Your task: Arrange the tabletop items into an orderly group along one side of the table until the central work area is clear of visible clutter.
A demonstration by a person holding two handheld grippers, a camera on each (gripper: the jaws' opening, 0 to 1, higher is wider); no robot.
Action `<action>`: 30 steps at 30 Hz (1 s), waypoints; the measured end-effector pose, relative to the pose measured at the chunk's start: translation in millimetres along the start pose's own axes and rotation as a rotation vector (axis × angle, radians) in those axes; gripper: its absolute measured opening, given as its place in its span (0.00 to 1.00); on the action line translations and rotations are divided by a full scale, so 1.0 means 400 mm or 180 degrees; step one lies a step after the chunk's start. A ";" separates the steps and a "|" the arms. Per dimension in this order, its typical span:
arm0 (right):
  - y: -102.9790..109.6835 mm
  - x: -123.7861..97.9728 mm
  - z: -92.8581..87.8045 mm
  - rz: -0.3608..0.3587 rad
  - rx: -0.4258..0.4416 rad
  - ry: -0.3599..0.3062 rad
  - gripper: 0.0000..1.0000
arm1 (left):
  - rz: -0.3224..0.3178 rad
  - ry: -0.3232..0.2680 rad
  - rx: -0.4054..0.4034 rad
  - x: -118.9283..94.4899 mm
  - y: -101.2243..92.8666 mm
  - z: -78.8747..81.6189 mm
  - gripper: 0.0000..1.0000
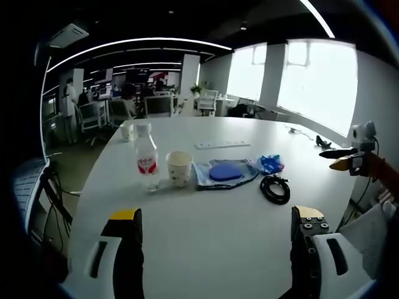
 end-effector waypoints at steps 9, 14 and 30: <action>0.027 -0.025 -0.014 0.0020 -0.0040 0.0008 1.00 | 0.0019 -0.0034 0.0000 -0.015 -0.002 -0.001 1.00; 0.048 -0.034 -0.027 0.0051 -0.0044 0.0017 1.00 | 0.0006 -0.0071 -0.0014 -0.027 -0.010 -0.005 1.00; 0.082 -0.074 -0.063 -0.0052 -0.0151 -0.0053 1.00 | -0.0009 -0.0163 -0.0006 -0.077 -0.018 -0.028 0.98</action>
Point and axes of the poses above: the point that each gripper's makers call its tool centre point, and the gripper's own axes: x roughly forward along the fingers, y roughly to its left, z roughly out of its top, the point moved 4 cm from there along -x, roughly backward along the fingers, and after that the axes turned 5 degrees about -x, right-handed, at the moved point
